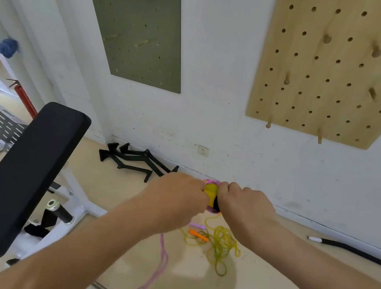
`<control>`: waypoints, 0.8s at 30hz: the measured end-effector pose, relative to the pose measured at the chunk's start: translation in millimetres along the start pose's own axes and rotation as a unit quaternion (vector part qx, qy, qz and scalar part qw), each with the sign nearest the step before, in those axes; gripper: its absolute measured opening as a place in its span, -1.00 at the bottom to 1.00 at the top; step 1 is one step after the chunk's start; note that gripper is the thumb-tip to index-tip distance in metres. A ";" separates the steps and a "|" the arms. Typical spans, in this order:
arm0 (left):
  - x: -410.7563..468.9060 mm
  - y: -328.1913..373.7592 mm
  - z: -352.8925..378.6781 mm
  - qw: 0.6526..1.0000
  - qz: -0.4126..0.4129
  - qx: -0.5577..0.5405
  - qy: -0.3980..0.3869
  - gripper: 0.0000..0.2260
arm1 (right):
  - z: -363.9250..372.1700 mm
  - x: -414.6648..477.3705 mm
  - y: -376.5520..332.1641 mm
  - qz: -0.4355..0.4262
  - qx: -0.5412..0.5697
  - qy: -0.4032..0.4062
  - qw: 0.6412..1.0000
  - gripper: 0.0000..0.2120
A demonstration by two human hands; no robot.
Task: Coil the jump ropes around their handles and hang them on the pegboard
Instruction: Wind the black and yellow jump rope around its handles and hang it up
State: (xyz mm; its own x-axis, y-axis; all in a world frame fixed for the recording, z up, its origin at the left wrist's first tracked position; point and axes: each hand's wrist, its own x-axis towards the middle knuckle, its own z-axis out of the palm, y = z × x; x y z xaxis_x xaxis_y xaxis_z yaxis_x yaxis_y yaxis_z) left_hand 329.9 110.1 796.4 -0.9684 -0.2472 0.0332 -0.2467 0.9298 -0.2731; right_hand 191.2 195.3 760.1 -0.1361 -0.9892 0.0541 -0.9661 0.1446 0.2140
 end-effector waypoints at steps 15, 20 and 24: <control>1.2 -55.3 -4.4 0.726 -0.219 -0.647 0.078 -0.86 | -54.9 -18.0 21.9 -0.215 0.012 0.221 0.951 -0.30; -4.4 -49.7 8.9 0.554 -0.240 -0.795 0.056 -0.81 | -63.1 -18.0 28.3 -0.188 0.067 0.213 0.957 -0.44; 0.2 -6.8 21.3 0.457 -0.232 -0.854 0.092 -0.78 | -52.1 -5.9 27.9 -0.093 0.231 0.189 0.950 -0.42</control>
State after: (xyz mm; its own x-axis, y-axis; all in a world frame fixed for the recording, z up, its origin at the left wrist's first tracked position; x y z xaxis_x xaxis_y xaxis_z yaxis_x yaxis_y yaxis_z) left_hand 332.2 97.9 777.7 -0.7453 -0.6447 -0.1700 0.0567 -0.3154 0.9473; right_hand 176.5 206.4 816.6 0.0507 -0.9046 0.4232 -0.9706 -0.1444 -0.1925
